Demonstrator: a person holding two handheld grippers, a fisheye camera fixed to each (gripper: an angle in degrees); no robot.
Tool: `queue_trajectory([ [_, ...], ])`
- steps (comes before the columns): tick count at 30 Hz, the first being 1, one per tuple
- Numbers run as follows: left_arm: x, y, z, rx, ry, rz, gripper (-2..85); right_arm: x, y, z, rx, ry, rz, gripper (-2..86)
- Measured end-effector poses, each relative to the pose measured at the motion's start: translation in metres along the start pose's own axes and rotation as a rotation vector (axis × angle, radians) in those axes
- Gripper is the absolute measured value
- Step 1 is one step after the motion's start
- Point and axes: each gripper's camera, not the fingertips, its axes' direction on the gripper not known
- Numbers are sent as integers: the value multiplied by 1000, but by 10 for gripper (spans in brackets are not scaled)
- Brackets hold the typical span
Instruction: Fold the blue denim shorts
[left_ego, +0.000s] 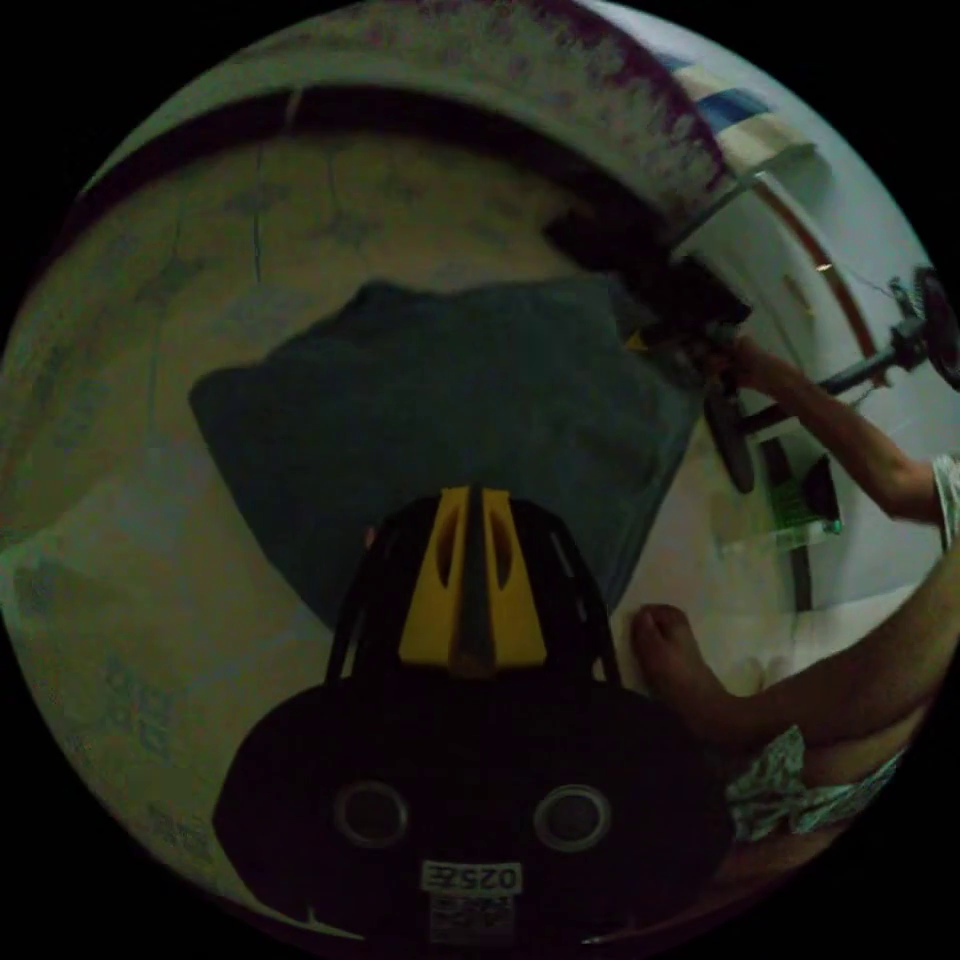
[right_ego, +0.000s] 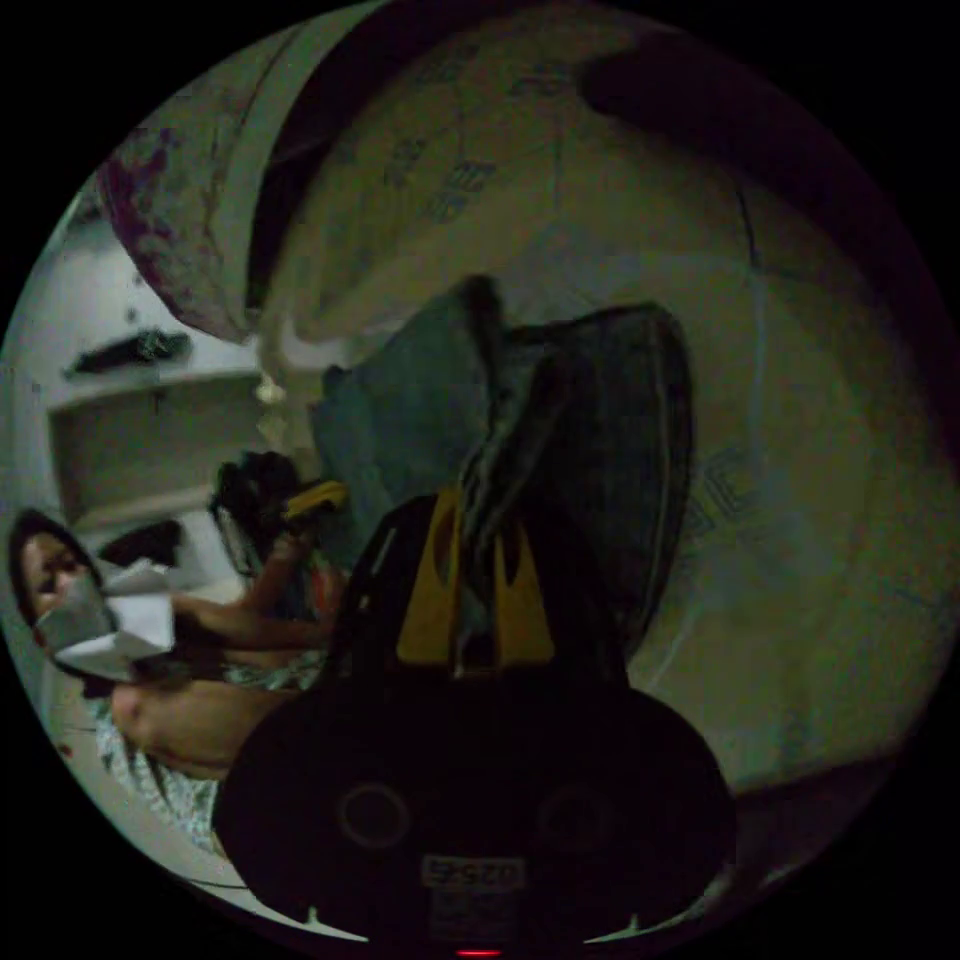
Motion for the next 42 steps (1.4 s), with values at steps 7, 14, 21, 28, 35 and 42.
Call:
queue_trajectory([
  [7, -77, 29, -72, 36, -158, -213, 41, -40, 84, -58, 446, 69, -72, 100],
  [14, -175, 107, -94, 4, 260, -543, 87, -196, 97, 62, 426, 17, -421, 179],
  [21, -218, 115, -97, -30, 301, -529, 69, -313, -20, 239, -30, 12, -418, 118],
  [28, -278, 145, -144, -17, 337, -545, 95, -364, -32, 351, -295, 441, -422, 134],
  [35, -334, 156, -139, -171, 397, -484, 53, -366, -22, 378, -368, 643, -396, 134],
  [42, -391, 206, -176, -111, 440, -515, 2, -342, -6, 388, -336, 784, -376, 100],
])
